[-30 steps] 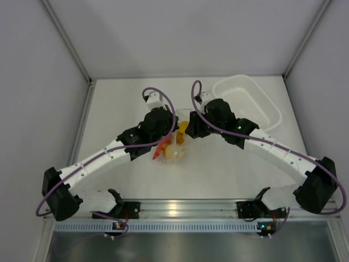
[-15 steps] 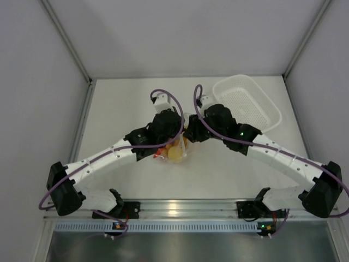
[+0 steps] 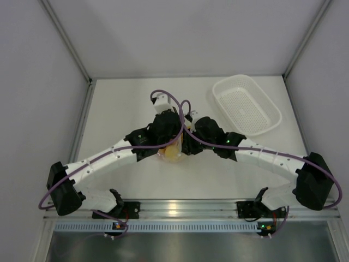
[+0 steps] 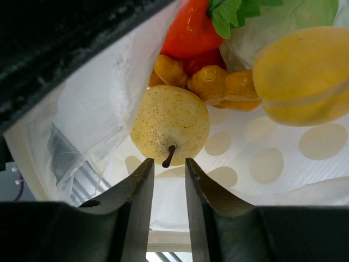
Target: Open the zip-top bag and remove the fake food
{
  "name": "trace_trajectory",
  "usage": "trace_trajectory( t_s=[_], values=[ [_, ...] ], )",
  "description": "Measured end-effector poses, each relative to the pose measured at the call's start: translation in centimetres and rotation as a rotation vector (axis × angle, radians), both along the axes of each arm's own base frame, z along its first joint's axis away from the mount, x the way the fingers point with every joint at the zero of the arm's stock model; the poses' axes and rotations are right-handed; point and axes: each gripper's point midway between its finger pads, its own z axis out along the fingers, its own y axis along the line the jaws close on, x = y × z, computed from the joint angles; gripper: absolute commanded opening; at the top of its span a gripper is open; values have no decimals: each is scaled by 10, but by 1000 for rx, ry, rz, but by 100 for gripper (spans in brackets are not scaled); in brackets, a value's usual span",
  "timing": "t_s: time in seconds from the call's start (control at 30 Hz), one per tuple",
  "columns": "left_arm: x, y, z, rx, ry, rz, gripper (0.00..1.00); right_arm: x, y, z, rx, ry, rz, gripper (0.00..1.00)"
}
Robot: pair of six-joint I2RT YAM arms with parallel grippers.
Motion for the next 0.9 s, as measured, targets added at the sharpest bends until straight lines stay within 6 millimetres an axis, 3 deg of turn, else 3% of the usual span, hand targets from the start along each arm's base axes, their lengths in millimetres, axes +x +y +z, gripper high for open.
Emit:
trace_trajectory(
  t_s=[0.2, 0.3, 0.43, 0.73, 0.9],
  values=[
    [0, 0, 0, 0, 0, 0, 0, 4, 6, 0, 14, -12, 0, 26],
    [0, 0, 0, 0, 0, 0, 0, 6, 7, -5, 4, -6, -2, 20],
    [0, 0, 0, 0, 0, 0, 0, 7, 6, -10, -10, -7, -6, 0],
    [1, 2, 0, 4, -6, 14, 0, 11, 0, -8, -38, -32, -15, 0],
    [1, 3, 2, 2, -9, 17, 0, 17, -12, 21, -52, -109, -49, 0]
  ],
)
